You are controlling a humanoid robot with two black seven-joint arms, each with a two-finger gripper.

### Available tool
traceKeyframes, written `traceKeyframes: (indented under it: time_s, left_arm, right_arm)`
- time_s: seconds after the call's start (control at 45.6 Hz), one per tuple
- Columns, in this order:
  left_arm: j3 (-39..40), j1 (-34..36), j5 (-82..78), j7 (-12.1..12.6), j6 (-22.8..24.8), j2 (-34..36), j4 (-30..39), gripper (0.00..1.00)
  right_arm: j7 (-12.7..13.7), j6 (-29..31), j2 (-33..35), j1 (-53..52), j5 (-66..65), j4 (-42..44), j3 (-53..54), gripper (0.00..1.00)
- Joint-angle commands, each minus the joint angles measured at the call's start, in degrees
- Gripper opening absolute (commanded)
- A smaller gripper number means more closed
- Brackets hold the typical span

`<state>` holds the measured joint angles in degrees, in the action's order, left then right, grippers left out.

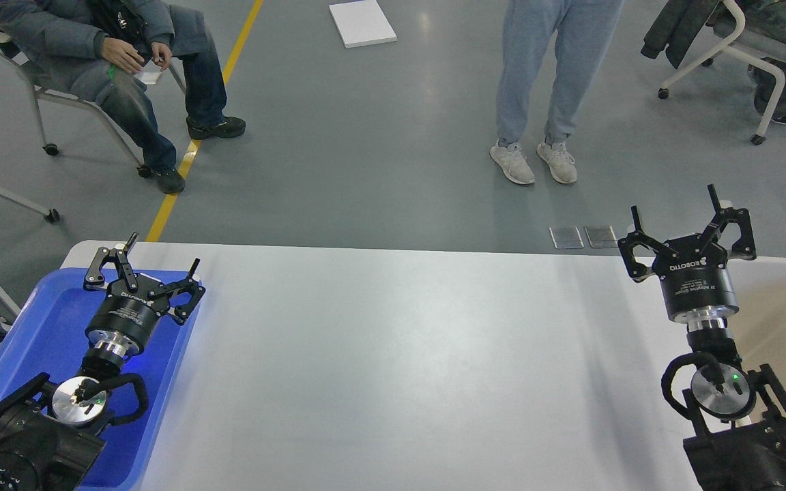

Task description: Tidy desktop

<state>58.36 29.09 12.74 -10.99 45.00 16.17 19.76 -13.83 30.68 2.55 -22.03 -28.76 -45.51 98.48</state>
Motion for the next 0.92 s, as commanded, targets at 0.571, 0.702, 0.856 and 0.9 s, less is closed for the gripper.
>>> traceKeyframes:
  time_s: [0.571, 0.702, 0.856, 0.9]
  left_arm:
    - [0.0, 0.0, 0.0, 0.0, 0.0, 0.0, 0.0, 1.0]
    - [0.0, 0.0, 0.0, 0.0, 0.0, 0.0, 0.0, 1.0]
    - [0.0, 0.0, 0.0, 0.0, 0.0, 0.0, 0.0, 1.0]
    - [0.0, 0.0, 0.0, 0.0, 0.0, 0.0, 0.0, 1.0]
  right_arm:
    - [-0.1, -1.8, 11.1, -2.2, -0.4, 8.9, -5.8, 0.99]
    - [-0.1, -1.8, 11.3, -2.2, -0.3, 8.8, -6.0, 0.99]
    - [-0.1, -1.9, 11.4, -2.2, -0.4, 8.6, -6.1, 0.99]
    - [-0.1, -2.0, 11.3, -2.2, -0.4, 8.5, -6.1, 0.99]
